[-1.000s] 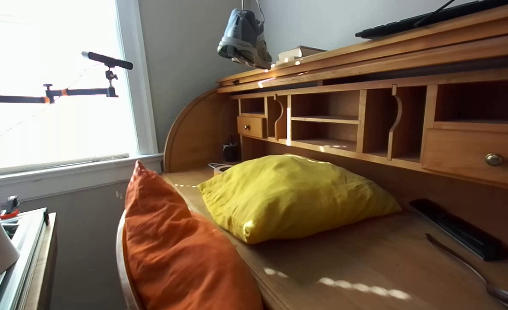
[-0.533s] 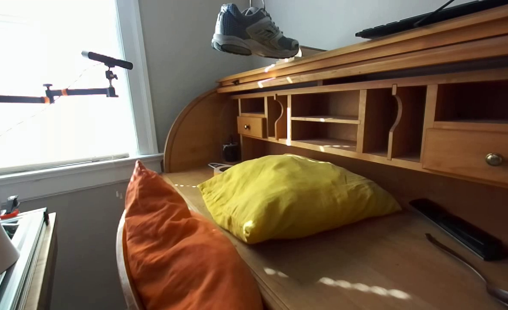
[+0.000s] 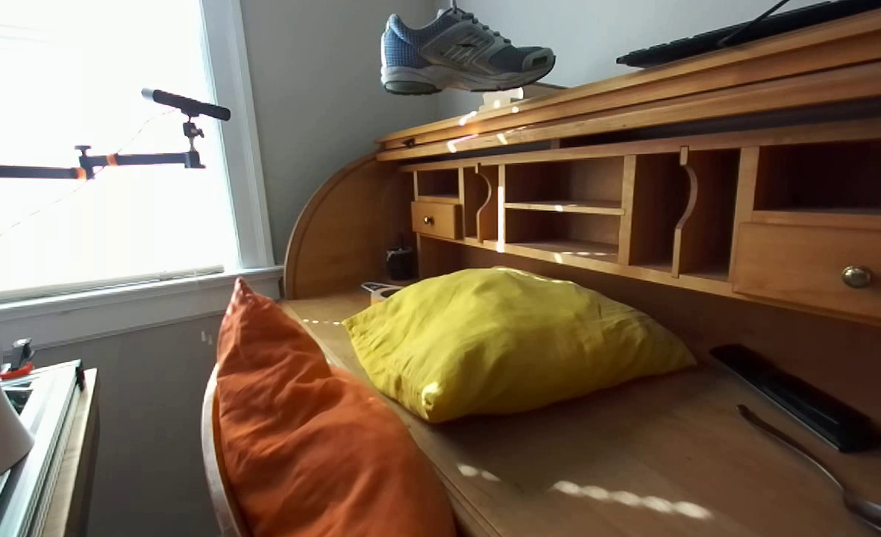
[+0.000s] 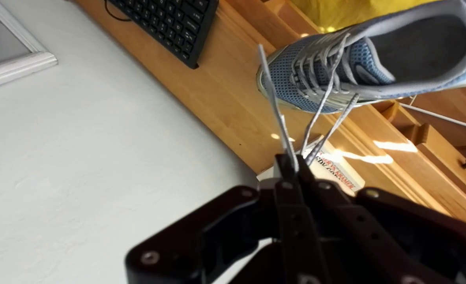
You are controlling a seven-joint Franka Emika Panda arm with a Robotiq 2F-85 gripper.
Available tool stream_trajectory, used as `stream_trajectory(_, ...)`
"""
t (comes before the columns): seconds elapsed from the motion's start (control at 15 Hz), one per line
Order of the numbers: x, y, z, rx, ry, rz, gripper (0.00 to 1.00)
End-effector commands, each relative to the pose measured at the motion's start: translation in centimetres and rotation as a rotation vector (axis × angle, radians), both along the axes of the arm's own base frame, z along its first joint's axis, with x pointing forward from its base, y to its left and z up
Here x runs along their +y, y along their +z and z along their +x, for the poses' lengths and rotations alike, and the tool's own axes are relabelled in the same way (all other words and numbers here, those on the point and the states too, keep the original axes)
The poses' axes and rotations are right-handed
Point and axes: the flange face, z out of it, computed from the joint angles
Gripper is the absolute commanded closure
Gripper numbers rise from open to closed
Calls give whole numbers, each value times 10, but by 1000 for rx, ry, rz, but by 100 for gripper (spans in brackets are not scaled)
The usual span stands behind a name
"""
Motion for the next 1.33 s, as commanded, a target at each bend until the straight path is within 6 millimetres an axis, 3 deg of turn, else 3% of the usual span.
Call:
stream_trajectory(0.0, -2, 8, 14, 5, 29, -49, 99)
stream_trajectory(0.8, 4, 9, 28, 257, 285, -234, 99)
stream_trajectory(1.27, 1, 23, 39, 177, 263, -243, 99)
